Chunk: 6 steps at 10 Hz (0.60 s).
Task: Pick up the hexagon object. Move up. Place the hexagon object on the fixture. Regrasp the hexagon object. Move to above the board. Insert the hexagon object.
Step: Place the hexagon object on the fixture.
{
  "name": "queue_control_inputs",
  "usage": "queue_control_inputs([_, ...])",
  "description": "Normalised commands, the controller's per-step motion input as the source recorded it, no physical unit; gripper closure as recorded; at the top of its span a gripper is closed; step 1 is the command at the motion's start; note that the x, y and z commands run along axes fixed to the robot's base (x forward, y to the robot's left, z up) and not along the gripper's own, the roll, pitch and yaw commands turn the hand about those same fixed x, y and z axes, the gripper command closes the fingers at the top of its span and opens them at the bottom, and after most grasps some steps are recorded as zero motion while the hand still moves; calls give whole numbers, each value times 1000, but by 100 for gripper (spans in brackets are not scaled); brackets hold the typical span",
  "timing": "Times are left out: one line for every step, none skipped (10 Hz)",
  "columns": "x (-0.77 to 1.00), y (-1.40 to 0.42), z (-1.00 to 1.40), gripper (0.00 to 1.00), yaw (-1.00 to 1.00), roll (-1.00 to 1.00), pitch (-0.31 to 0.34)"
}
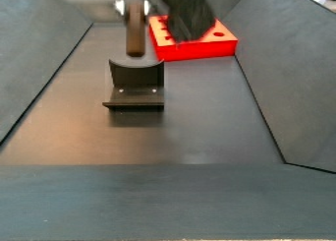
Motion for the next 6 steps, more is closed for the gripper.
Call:
queue_control_inputs([147,136,-1000,100,-105,-859,216])
queue_control_inputs([155,137,-1000,100,-153,-641,178])
queue_control_inputs([163,140,-1000,100,-185,-469,138])
queue_control_inputs([168,138,-1000,100,-196,-303,107])
queue_control_inputs([180,130,-1000,100,-195,-209,67])
queue_control_inputs([147,112,-783,100,-188,-171,22])
